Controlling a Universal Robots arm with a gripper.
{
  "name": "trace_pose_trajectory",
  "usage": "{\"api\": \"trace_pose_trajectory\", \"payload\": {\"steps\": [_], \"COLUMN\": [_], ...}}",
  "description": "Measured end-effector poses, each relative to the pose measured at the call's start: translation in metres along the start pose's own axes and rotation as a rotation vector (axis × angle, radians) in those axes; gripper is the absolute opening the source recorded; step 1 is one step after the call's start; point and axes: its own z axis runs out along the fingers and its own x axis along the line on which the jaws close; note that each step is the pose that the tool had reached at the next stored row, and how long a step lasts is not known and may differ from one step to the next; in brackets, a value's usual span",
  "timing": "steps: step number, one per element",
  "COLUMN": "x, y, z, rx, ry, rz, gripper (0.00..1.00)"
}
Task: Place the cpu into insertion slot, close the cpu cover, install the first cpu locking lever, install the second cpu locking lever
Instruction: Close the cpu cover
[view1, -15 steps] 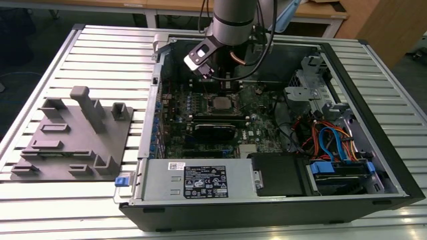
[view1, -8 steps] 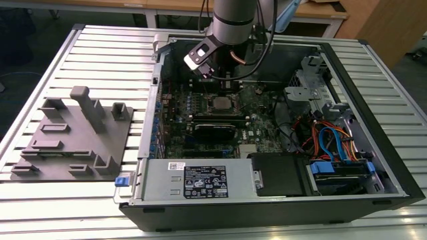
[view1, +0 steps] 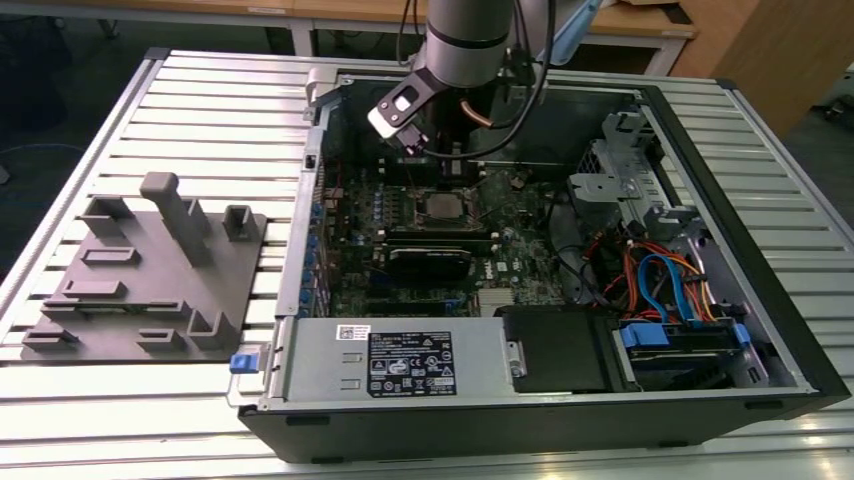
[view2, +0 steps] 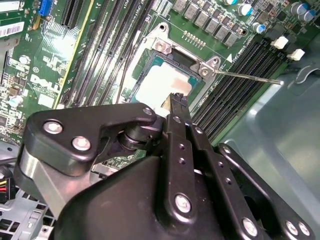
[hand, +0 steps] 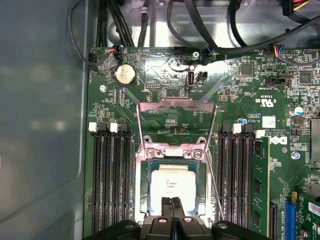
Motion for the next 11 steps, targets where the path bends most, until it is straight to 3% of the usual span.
{"api": "trace_pose_trajectory", "payload": {"steps": [11], "x": [0.0006], "y": [0.0002], "z": [-0.0116], "rx": [0.0], "ry": [-0.0002], "rz": [0.0], "gripper": [0.11]}}
